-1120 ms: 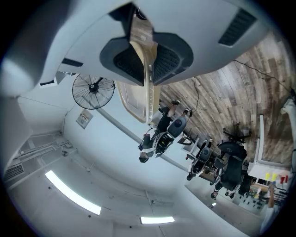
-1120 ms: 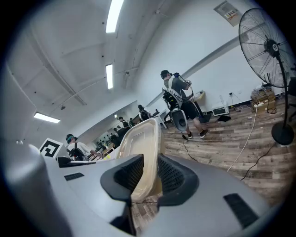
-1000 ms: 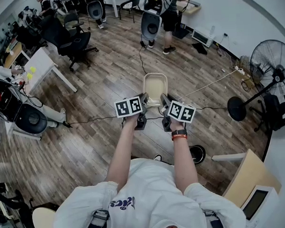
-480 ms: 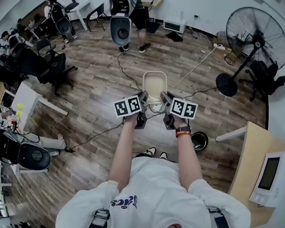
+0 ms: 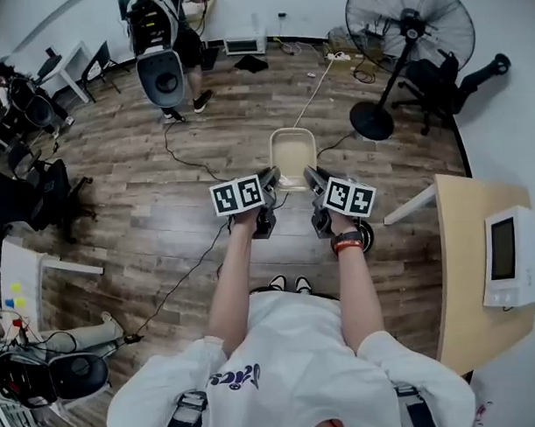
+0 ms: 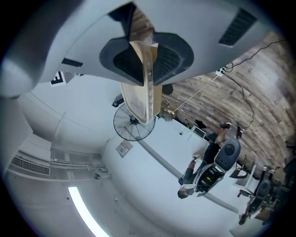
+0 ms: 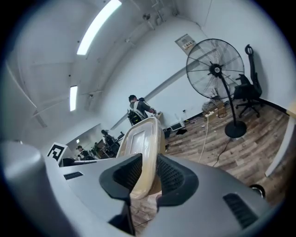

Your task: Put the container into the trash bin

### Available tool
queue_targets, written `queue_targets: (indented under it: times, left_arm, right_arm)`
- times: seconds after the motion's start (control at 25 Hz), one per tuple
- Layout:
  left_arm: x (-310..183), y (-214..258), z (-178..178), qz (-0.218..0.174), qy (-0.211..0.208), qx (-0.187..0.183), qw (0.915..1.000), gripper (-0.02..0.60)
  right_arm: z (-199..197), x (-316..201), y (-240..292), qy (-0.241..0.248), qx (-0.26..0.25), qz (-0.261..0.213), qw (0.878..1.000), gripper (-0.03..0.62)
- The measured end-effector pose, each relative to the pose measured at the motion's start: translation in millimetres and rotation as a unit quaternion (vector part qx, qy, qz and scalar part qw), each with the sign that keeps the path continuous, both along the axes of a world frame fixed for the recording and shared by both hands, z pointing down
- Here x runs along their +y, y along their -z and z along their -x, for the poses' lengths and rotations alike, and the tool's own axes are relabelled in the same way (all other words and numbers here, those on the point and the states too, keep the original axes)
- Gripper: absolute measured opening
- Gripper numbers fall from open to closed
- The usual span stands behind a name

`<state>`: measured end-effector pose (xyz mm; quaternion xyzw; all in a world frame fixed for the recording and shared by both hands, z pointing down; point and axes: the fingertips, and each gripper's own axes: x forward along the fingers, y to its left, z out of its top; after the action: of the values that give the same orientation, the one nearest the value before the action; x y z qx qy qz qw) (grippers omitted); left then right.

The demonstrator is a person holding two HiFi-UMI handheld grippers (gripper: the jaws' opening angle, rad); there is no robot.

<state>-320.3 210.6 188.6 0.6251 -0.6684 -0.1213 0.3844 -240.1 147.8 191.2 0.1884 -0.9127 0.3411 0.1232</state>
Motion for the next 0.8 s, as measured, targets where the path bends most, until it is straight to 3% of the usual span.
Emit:
queue_targets:
  times: [0.36, 0.52, 0.8]
  left_arm:
    - [-45.3, -22.8, -74.1, 0.009, -0.131, 0.001, 0.9913, 0.075]
    - [-52.5, -30.1, -94.1, 0.006, -0.165, 0.019, 0.9861, 0.074]
    - [-58.3, -49.9, -136.7, 0.018, -0.238, 0.014, 0.971, 0.074]
  right_arm:
    - [-89.7, -19.8, -32.9, -0.147, 0.004, 0.047, 0.988, 0.121]
    - [-114.1, -17.8, -38.4, -0.194, 0.007, 0.048, 0.98, 0.12]
    - [-161.0, -6.1, -54.7, -0.271, 0.016, 0.049, 0.961, 0.118]
